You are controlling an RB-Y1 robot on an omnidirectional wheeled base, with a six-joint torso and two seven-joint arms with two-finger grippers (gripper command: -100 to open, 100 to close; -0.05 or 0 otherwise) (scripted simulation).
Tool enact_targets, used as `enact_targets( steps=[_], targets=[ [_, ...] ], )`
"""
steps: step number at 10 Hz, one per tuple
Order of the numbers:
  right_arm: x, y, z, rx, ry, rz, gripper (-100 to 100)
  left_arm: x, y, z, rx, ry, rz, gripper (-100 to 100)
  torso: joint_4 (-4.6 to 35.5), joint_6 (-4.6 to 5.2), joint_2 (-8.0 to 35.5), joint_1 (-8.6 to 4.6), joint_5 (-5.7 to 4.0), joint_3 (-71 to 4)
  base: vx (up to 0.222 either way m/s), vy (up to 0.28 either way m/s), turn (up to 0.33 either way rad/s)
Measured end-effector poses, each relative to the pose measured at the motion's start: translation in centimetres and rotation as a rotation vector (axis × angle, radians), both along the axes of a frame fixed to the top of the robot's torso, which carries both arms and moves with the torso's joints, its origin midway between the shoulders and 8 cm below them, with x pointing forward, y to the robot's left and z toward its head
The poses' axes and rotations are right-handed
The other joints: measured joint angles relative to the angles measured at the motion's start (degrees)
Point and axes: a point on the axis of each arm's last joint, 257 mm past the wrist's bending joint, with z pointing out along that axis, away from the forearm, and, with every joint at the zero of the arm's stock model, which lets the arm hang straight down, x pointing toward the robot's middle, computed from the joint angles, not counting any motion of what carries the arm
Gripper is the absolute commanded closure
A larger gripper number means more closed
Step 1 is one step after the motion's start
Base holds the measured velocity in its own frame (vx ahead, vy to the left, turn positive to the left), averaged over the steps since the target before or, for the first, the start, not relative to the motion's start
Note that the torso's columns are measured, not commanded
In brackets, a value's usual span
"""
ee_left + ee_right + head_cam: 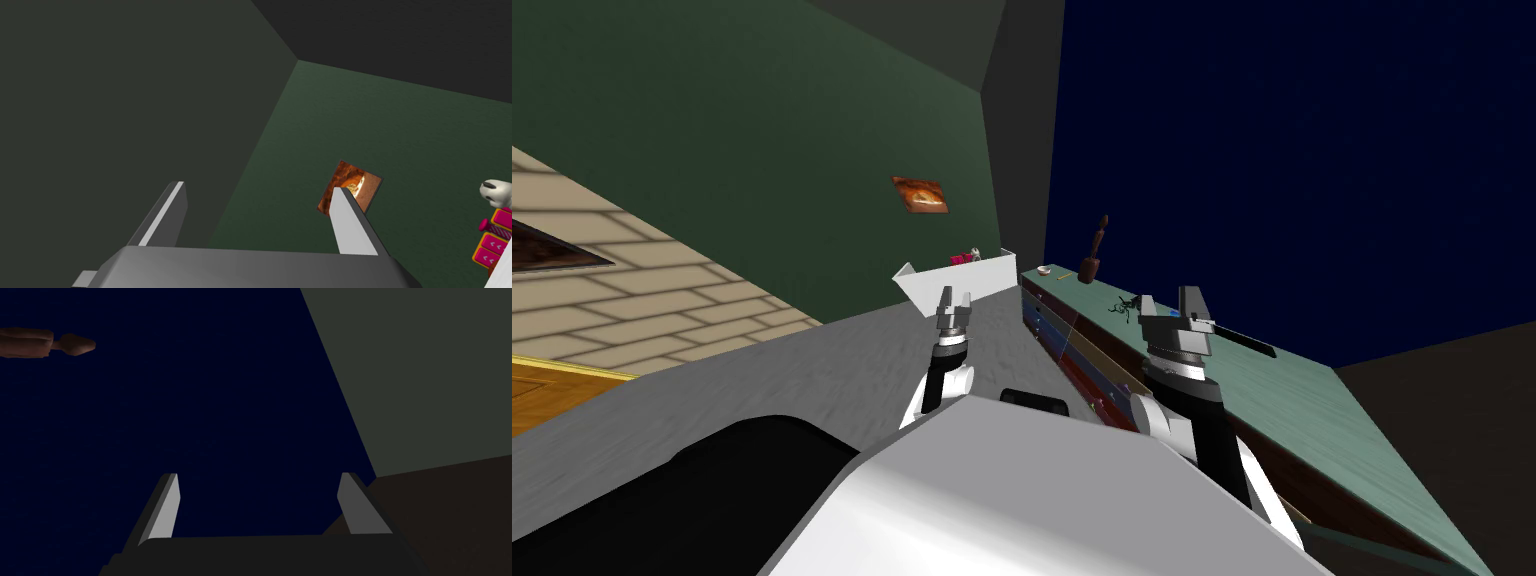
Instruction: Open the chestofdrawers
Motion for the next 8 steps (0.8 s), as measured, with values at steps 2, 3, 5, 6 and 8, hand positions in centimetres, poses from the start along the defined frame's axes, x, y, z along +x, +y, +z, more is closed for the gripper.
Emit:
enact_targets(
  steps=[2,3,5,6,8],
  targets=[
    [0.0,0.0,0.0,0.0,0.0,0.0,0,0.0,0.0,0.0,0.0,0.0,0.0,0,6.0,0.0,6.0,0.0,0.0,-12.0,0.0,0.0,0.0],
    [0.0,0.0,0.01,0.0,0.0,0.0,0,0.0,0.0,0.01,0.0,0.0,0.0,0,10.1,0.0,10.0,0.0,0.0,-20.1,0.0,0.0,0.0],
    [-0.01,0.0,0.01,0.0,0.0,0.0,0,0.0,0.0,0.01,0.0,0.0,0.0,0,18.5,0.0,18.5,0.0,0.0,-36.9,0.0,0.0,0.0],
    [-0.01,0.0,0.01,0.0,0.0,0.0,0,-0.01,0.0,0.01,0.0,0.0,0.0,0,22.7,0.0,22.7,0.0,0.0,-45.4,0.0,0.0,0.0],
    [-0.01,0.0,0.01,0.0,0.0,0.0,0,-0.01,0.0,0.02,0.0,0.0,0.0,0,31.1,0.0,31.2,0.0,0.0,-62.3,0.0,0.0,0.0]
  ],
)
